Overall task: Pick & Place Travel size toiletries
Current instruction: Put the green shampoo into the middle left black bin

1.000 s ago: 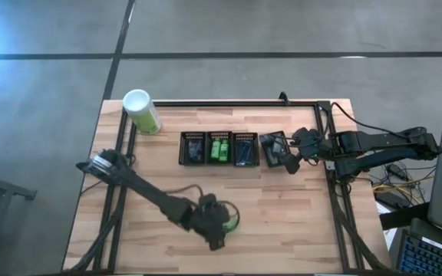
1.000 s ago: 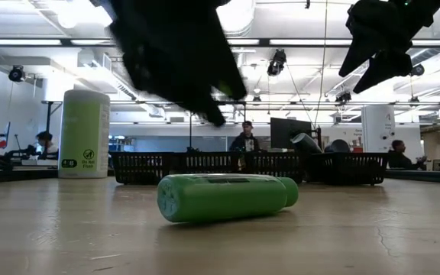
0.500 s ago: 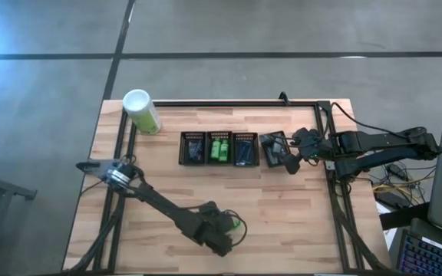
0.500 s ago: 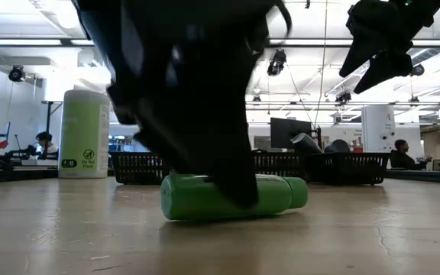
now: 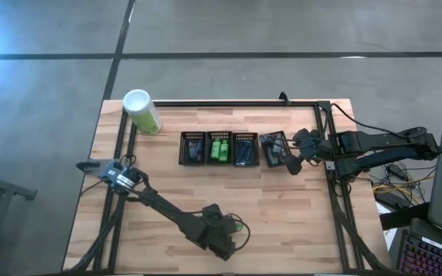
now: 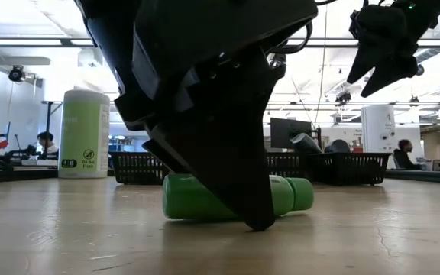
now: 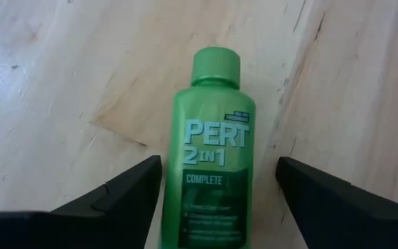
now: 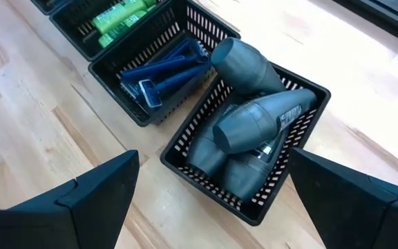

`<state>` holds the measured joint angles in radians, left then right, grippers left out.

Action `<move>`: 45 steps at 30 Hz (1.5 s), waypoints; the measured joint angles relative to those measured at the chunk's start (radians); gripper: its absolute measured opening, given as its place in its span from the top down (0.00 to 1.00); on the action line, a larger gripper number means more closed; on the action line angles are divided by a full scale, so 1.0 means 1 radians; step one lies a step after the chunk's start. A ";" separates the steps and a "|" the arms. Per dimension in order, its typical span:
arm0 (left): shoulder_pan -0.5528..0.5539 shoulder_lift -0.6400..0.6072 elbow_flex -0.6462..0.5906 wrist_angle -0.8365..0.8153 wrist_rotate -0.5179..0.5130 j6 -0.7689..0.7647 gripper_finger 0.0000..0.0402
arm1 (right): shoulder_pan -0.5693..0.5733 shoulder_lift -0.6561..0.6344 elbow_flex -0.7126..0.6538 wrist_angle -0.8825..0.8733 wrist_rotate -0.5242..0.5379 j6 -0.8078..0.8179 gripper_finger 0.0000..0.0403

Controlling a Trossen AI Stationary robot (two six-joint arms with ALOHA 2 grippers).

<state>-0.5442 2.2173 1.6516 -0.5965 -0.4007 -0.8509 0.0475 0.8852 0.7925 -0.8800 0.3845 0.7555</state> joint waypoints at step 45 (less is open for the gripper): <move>0.019 0.002 -0.021 0.050 0.059 0.065 0.28 | 0.000 0.000 0.000 0.001 0.001 0.000 0.09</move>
<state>-0.5251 2.2192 1.6310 -0.5467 -0.3420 -0.7859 0.0477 0.8852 0.7925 -0.8791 0.3851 0.7559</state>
